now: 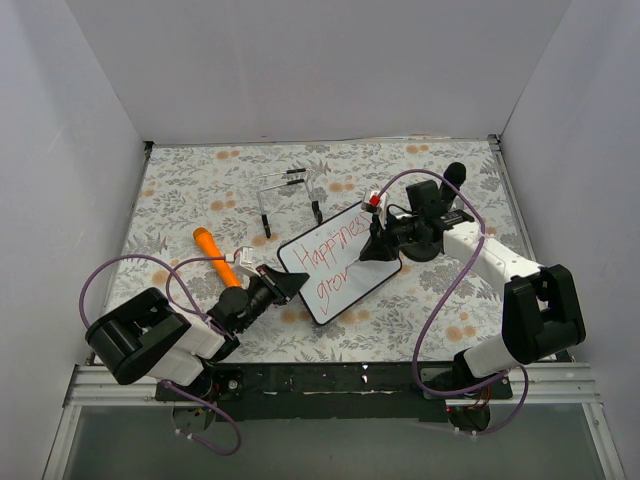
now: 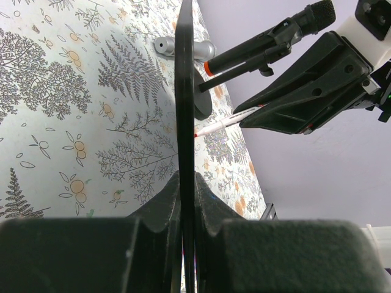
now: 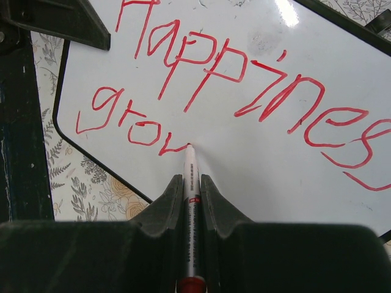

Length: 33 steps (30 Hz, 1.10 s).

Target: Write a sentence on the whiteboard

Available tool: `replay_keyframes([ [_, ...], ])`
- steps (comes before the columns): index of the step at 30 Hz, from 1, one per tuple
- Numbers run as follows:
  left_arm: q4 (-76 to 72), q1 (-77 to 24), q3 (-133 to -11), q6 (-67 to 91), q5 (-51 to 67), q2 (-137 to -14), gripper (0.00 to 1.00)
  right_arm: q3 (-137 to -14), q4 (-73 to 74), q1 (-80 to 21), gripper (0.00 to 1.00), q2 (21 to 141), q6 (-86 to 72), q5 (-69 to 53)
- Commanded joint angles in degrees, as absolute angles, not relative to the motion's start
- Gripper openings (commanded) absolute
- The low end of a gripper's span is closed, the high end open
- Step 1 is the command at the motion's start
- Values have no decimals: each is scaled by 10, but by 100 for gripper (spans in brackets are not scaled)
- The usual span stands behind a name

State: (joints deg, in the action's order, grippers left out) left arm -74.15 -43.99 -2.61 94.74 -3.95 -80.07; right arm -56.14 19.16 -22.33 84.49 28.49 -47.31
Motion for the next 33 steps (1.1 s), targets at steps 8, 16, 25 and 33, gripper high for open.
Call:
replay_keyframes([
  [8, -866, -444, -16, 933, -32, -790, 0, -555, 203, -221, 1, 841, 318, -472],
  [16, -866, -444, -16, 933, -32, -792, 0, -538, 227, -221, 1, 831, 339, -470],
  [25, -867, -443, -17, 933, -30, -791, 0, -520, 232, -221, 1, 817, 342, -471],
  [33, -869, -443, -16, 933, -27, -790, 0, -545, 215, -220, 1, 824, 327, -463],
])
